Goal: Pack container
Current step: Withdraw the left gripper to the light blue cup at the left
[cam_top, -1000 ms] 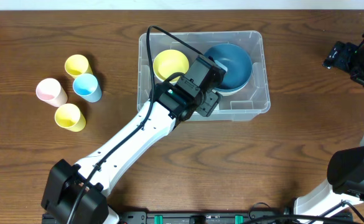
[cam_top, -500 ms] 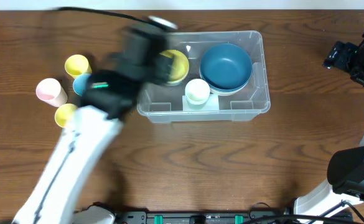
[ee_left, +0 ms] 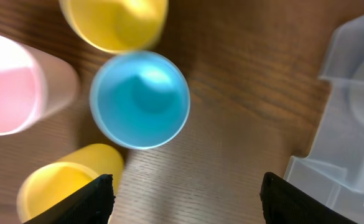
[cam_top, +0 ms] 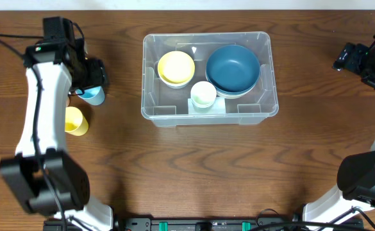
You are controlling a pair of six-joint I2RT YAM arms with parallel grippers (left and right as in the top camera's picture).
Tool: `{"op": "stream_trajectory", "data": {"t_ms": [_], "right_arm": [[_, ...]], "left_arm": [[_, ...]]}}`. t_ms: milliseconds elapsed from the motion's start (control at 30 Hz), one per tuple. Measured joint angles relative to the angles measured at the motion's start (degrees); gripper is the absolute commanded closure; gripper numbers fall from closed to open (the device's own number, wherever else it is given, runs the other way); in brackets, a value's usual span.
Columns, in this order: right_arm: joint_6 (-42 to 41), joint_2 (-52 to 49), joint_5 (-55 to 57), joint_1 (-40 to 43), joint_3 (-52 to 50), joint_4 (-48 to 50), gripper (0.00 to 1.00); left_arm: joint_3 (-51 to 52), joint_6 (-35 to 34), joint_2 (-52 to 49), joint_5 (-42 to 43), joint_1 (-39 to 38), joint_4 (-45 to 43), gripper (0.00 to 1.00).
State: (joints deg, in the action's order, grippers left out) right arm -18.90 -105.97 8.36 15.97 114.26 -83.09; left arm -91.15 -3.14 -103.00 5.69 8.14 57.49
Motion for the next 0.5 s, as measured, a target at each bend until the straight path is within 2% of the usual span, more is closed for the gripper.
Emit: {"op": "stream_trajectory", "data": {"t_ms": [267,500], "right_arm": [[0.0,0.0,0.0,0.0,0.0,0.0,0.01],[0.0,0.0,0.0,0.0,0.0,0.0,0.01]], "left_arm": [[0.0,3.0,-2.0,1.6,-2.9,-1.8,0.23],[0.0,4.5,-3.2,-1.5,-3.3,-4.7,0.20]]}}
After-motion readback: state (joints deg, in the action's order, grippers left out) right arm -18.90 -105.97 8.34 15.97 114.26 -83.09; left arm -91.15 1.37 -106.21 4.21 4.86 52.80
